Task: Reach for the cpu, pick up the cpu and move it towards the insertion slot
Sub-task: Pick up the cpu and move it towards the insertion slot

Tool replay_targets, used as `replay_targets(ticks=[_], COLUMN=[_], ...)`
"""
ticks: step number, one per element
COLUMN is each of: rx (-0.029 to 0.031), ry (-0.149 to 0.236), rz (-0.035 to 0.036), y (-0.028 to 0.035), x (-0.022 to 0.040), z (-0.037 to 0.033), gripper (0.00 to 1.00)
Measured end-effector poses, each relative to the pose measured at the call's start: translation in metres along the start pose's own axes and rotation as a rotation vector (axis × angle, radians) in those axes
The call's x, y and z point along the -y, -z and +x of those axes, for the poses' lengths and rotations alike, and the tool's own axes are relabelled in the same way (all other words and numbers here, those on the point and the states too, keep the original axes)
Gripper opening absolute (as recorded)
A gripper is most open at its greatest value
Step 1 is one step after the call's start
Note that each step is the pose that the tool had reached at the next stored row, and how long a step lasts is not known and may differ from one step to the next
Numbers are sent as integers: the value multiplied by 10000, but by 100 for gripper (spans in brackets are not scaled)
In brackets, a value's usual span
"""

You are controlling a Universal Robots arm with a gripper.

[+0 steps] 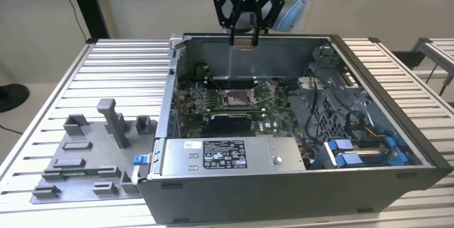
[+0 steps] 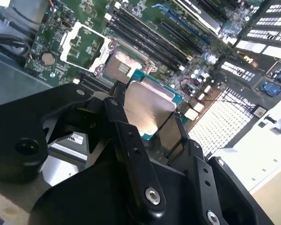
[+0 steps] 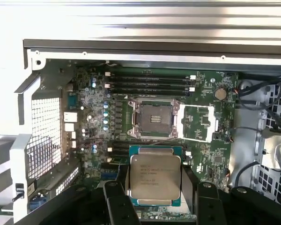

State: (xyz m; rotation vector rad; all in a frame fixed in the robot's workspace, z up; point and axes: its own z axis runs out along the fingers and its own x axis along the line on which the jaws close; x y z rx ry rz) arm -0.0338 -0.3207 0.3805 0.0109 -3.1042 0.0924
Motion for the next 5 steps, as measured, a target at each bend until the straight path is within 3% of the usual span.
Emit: replay_targets(ticks=[5], rx=[0], ry=[0], rz=[-1], y=[-1], x=[0], z=[0], gripper=[0])
